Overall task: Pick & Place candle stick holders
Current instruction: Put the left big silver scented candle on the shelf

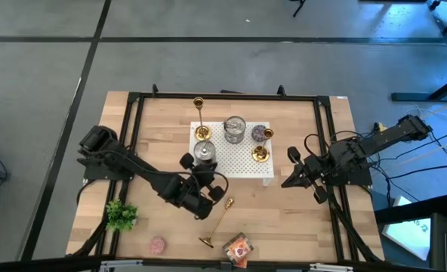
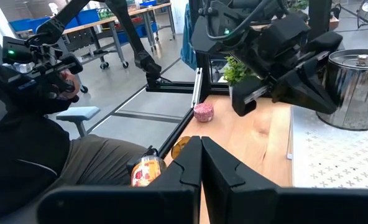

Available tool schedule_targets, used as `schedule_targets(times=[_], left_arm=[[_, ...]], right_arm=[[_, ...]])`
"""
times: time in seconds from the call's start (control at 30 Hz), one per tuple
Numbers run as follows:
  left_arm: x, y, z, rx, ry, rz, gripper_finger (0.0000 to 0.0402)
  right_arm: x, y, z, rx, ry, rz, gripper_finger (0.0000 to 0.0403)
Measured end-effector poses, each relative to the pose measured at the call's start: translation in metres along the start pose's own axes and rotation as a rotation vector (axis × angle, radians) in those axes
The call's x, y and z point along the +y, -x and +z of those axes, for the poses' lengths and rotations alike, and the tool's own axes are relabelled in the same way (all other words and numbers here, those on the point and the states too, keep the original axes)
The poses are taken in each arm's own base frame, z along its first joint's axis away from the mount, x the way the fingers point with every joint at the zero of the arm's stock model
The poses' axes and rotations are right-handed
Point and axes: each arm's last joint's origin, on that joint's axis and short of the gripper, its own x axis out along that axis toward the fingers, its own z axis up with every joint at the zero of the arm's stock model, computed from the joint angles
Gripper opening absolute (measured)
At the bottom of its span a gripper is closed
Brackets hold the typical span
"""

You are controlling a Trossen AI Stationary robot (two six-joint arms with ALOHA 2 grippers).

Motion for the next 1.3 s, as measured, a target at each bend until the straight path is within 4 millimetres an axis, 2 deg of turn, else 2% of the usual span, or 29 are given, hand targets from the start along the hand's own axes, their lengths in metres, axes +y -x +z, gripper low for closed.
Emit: schedule_targets(times=[0.33, 0.57, 0.63, 0.77, 1.07, 1.2, 1.3], left_arm=[[0.005, -0.013, 0.003, 0.023, -0.027, 0.028, 0.0001], [0.01, -0.006, 0.01, 0.014, -0.01, 0.012, 0.0001], [0.008, 0.005, 0.014, -0.004, 0.002, -0.025, 0.0001], [0.011, 0.039, 0.018, -0.037, 0.025, -0.104, 0.0001], [0.039, 0.115, 0.005, -0.085, 0.062, -0.22, 0.0001], [0.046, 0.136, -0.007, -0.113, 0.064, -0.256, 0.0001], [0.045, 0.143, -0.014, -0.118, 0.084, -0.284, 0.0001]], right_arm=[[0.0, 0.0, -0.001, 0.006, 0.0, -0.001, 0.0005], [0.0, 0.0, -0.001, 0.008, 0.0, -0.001, 0.0005], [0.0, 0.0, -0.001, 0.008, 0.0, -0.001, 0.0005], [0.0, 0.0, -0.001, 0.012, -0.001, -0.001, 0.0005], [0.0, 0.0, -0.001, 0.014, -0.001, -0.002, 0.0005], [0.0, 0.0, 0.0, 0.001, 0.0, 0.0, 0.0005], [0.0, 0.0, 0.0, -0.004, 0.001, 0.0, 0.0005]])
